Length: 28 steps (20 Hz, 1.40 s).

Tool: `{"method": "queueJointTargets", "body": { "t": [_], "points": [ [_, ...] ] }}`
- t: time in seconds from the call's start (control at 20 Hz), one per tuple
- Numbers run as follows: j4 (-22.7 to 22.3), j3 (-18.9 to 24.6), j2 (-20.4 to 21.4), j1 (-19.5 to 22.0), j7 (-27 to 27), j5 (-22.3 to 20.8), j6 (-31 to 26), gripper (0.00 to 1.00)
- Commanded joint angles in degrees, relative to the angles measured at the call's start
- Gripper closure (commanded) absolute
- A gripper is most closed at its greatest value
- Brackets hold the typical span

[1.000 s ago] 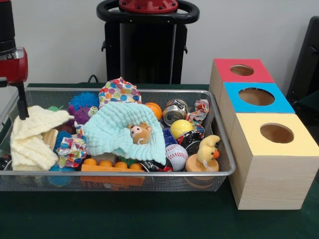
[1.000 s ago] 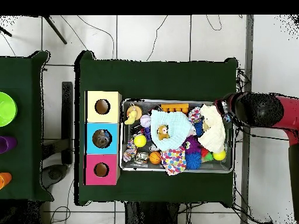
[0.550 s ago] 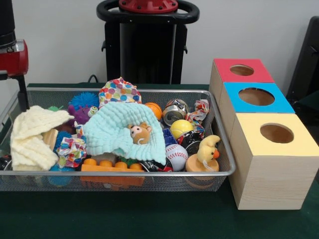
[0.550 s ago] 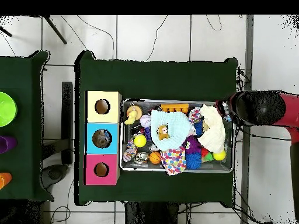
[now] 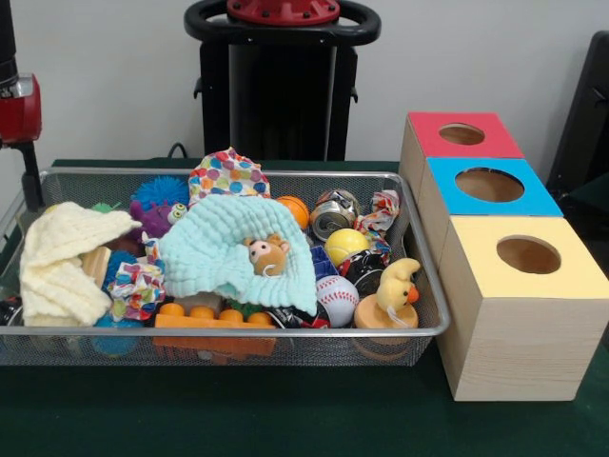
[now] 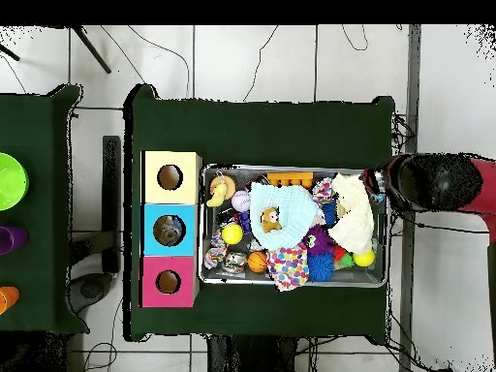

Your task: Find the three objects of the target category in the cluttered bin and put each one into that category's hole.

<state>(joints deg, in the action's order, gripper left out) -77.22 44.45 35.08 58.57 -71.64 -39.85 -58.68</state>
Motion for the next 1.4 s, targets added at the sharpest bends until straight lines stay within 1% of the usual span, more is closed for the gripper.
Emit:
{"method": "queueJointTargets", "body": {
  "t": [0.05, 0.5, 0.95, 1.4],
  "points": [
    [-4.30, -1.69, -1.14, 2.06, 15.64, -3.04, 0.16, 0.00],
    [-7.57, -1.66, -1.16, 3.17, 12.62, -3.44, 3.52, 0.00],
    [-8.85, -1.55, -2.15, 4.31, 11.69, -3.66, 5.32, 0.00],
    [-10.73, -1.95, -2.00, 4.75, 10.12, -3.89, 7.04, 0.00]
  ]
}}
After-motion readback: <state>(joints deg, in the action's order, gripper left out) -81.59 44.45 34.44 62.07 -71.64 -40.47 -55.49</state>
